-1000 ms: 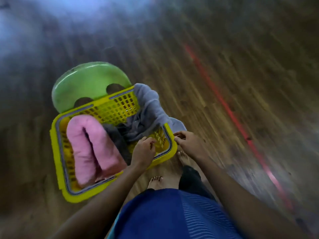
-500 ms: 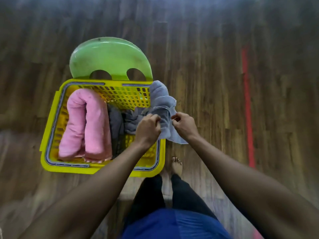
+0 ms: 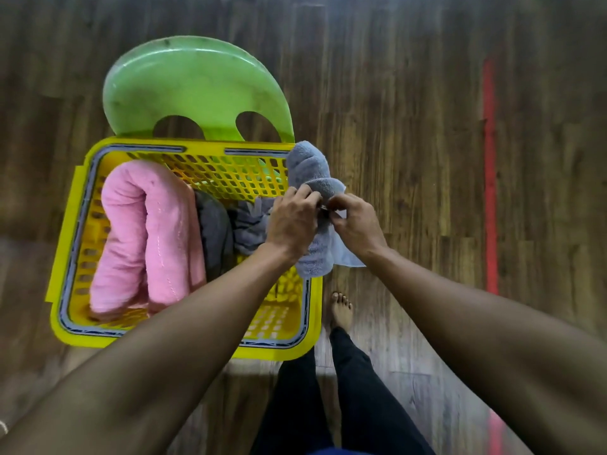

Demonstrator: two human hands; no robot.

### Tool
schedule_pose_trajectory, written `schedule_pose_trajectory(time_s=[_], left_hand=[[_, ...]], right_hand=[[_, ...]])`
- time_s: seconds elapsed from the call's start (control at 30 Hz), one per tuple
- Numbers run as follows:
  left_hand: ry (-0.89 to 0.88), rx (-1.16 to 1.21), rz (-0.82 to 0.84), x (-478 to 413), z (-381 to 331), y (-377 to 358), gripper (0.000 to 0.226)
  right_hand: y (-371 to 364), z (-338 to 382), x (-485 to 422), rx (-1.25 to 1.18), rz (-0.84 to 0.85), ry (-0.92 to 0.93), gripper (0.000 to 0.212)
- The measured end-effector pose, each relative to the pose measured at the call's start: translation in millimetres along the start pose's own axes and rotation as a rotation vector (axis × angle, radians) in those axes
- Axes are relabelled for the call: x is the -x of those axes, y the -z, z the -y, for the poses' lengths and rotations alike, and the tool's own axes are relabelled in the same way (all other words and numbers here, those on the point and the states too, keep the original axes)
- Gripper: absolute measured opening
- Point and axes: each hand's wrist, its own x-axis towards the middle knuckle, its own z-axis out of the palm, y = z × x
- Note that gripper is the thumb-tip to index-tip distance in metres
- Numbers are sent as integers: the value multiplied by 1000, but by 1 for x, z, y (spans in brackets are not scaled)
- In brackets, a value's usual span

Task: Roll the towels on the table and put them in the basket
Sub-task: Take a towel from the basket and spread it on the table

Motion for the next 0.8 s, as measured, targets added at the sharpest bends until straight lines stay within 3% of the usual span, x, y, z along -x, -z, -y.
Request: schedule_pose_trajectory(time_s=[0.4, 0.6, 0.8], left_hand=[[-23, 458, 129, 77, -46, 65, 9], [-134, 470, 123, 122, -57, 78, 3], [-138, 520, 44, 122, -56, 91, 18]], right_hand=[[53, 38, 97, -221, 124, 45, 8], [68, 54, 150, -203, 202, 127, 8], [79, 71, 154, -141, 105, 194, 6]])
